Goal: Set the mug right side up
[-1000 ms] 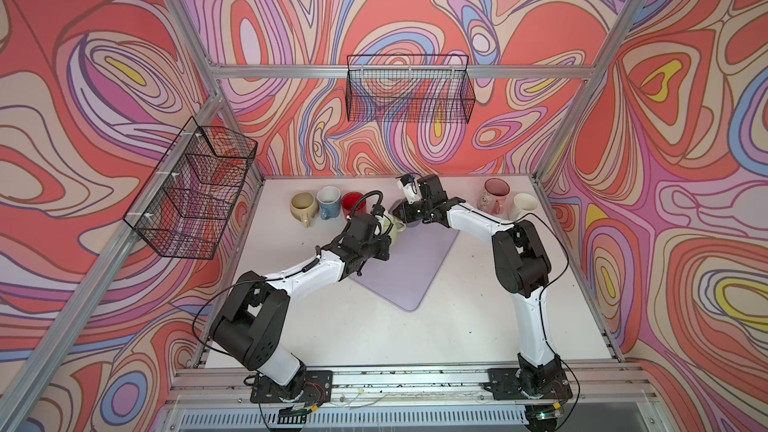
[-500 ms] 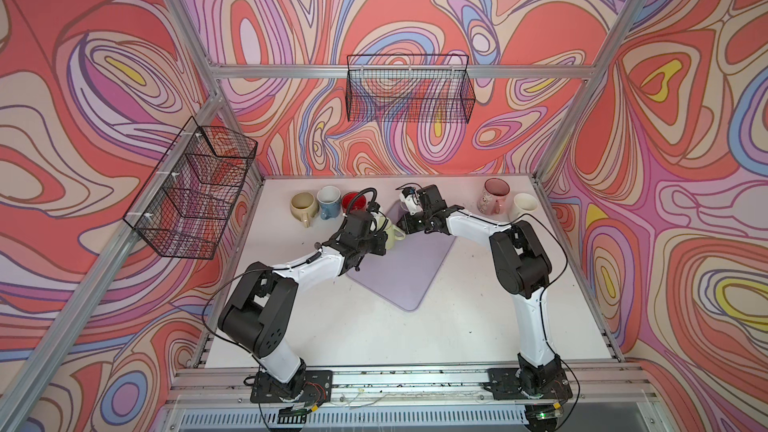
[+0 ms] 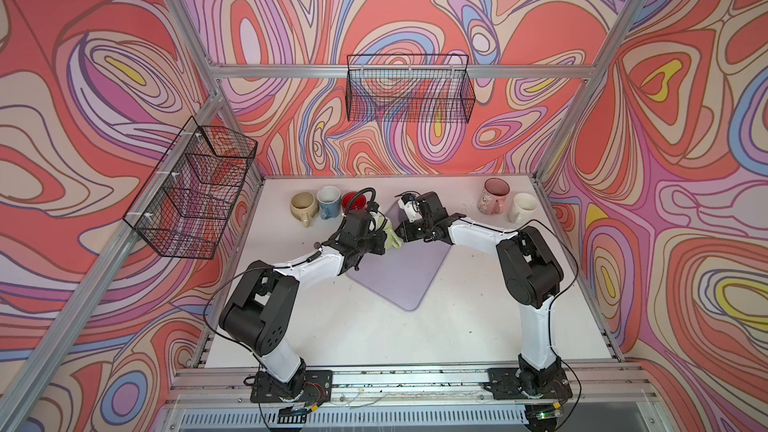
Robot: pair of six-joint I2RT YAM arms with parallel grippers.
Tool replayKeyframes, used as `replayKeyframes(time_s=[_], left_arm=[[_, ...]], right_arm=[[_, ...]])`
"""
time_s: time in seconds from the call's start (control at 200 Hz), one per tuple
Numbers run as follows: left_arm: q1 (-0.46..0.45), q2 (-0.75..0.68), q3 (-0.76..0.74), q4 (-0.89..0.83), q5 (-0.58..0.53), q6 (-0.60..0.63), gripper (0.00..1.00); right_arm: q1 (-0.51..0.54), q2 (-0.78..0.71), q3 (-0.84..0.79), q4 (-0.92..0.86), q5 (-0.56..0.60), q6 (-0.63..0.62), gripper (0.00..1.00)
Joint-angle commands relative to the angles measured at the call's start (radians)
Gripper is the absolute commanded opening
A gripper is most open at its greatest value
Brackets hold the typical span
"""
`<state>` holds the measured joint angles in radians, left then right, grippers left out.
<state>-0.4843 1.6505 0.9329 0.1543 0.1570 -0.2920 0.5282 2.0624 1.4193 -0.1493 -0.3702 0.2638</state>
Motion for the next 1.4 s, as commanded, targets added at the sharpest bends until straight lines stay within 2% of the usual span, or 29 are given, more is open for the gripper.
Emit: replayKeyframes(time_s=[0.0, 0.561, 0.806, 0.841, 0.916, 1.041, 1.142, 1.242, 1.307, 1.397], left_arm=[[0.006, 0.002, -0.018, 0.021, -0.007, 0.004, 0.19], [0.012, -0.008, -0.059, 0.021, -0.024, -0.006, 0.19], [0.014, -0.049, -0.071, -0.002, -0.032, -0.013, 0.19], [0.014, -0.058, -0.073, -0.009, -0.034, -0.015, 0.21], [0.014, -0.08, -0.08, -0.023, -0.045, -0.015, 0.37], [0.013, -0.119, -0.085, -0.042, -0.034, -0.015, 0.49], [0.012, -0.151, -0.082, -0.063, -0.028, -0.033, 0.52], [0.001, -0.169, -0.079, -0.083, -0.07, -0.054, 0.53], [-0.017, -0.161, -0.06, -0.108, -0.108, -0.061, 0.54], [-0.048, -0.124, -0.021, -0.152, -0.141, -0.074, 0.54]], right_arm=[[0.028, -0.041, -0.034, 0.057, -0.009, 0.054, 0.12], [0.09, -0.039, -0.122, 0.131, -0.012, 0.15, 0.1], [0.081, -0.069, -0.122, 0.067, 0.055, 0.123, 0.1], [0.073, -0.081, -0.123, 0.056, 0.057, 0.116, 0.1], [0.051, -0.111, -0.136, 0.041, 0.063, 0.106, 0.1], [-0.005, -0.164, -0.16, 0.022, 0.073, 0.085, 0.1], [-0.057, -0.205, -0.179, 0.021, 0.064, 0.074, 0.12], [-0.095, -0.24, -0.187, 0.011, 0.074, 0.057, 0.19], [-0.113, -0.257, -0.192, 0.006, 0.08, 0.048, 0.24], [-0.133, -0.283, -0.202, 0.002, 0.091, 0.037, 0.27]])
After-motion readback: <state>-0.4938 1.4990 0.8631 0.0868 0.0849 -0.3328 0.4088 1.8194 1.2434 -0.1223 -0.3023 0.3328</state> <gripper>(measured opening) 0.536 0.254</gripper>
